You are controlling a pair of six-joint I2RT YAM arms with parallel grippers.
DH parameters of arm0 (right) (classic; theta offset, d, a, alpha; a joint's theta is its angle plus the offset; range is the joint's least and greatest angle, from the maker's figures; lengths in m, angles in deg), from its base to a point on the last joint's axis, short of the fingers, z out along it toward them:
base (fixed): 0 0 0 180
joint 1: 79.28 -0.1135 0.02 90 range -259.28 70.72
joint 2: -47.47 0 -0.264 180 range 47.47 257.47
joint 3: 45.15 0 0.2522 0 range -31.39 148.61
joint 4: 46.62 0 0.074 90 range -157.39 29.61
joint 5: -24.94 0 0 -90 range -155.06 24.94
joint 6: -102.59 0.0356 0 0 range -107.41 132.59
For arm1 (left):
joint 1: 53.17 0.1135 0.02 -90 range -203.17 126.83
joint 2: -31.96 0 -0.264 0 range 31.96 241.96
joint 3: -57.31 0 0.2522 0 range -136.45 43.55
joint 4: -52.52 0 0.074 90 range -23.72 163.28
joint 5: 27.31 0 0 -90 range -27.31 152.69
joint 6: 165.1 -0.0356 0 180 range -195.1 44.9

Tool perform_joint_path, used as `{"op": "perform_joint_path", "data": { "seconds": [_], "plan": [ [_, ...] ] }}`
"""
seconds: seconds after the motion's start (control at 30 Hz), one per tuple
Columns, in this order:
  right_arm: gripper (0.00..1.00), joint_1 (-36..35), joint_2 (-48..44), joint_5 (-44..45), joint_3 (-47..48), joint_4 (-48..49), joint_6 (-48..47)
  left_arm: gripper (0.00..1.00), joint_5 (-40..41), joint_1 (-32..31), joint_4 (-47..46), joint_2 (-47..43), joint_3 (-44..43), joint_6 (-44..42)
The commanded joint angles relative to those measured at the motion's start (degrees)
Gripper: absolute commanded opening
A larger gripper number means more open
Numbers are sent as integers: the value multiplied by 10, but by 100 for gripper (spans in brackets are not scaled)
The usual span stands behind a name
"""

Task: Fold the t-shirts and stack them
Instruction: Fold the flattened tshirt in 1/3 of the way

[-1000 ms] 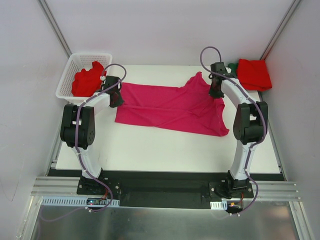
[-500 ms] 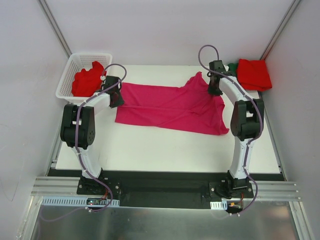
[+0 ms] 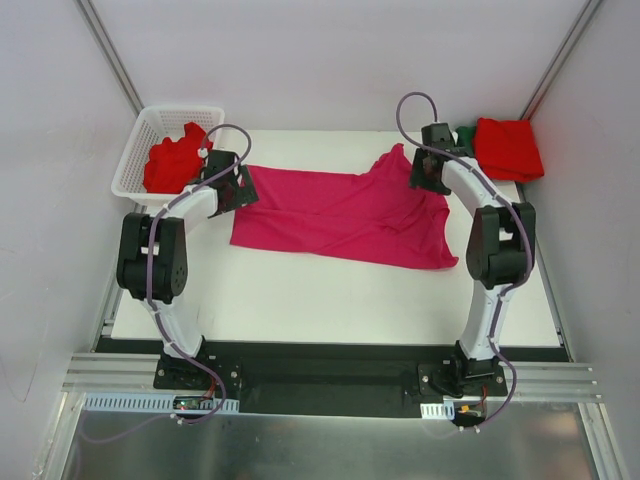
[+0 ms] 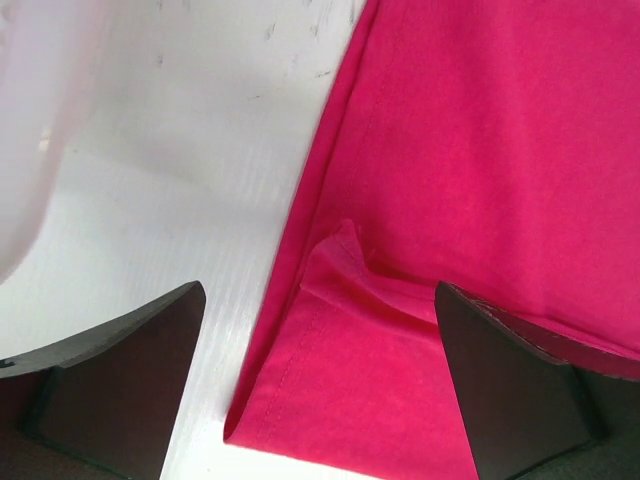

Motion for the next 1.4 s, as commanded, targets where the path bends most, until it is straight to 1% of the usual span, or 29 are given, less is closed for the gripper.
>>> {"op": "perform_joint_path", "data": {
  "seconds": [0.0, 0.2, 0.37, 0.53, 0.87, 1.37],
  "plan": [
    [63, -7, -87, -39, -31, 8, 2, 99, 5, 1, -6, -71, 8, -6],
    [57, -33, -142, -67, -104, 12, 13, 99, 5, -11, -8, -87, 21, -5],
    [54, -45, -152, -101, -138, 12, 23, 99, 1, -15, -11, -89, 29, -1],
    [47, -59, -144, -118, -165, 23, 34, 99, 0, -17, -13, -90, 33, -2],
    [44, -64, -104, -141, -168, 37, 39, 99, 1, -17, -14, -91, 34, -9],
    [42, -73, -72, -150, -162, 40, 40, 99, 3, -17, -16, -86, 30, -13]
  ]
}}
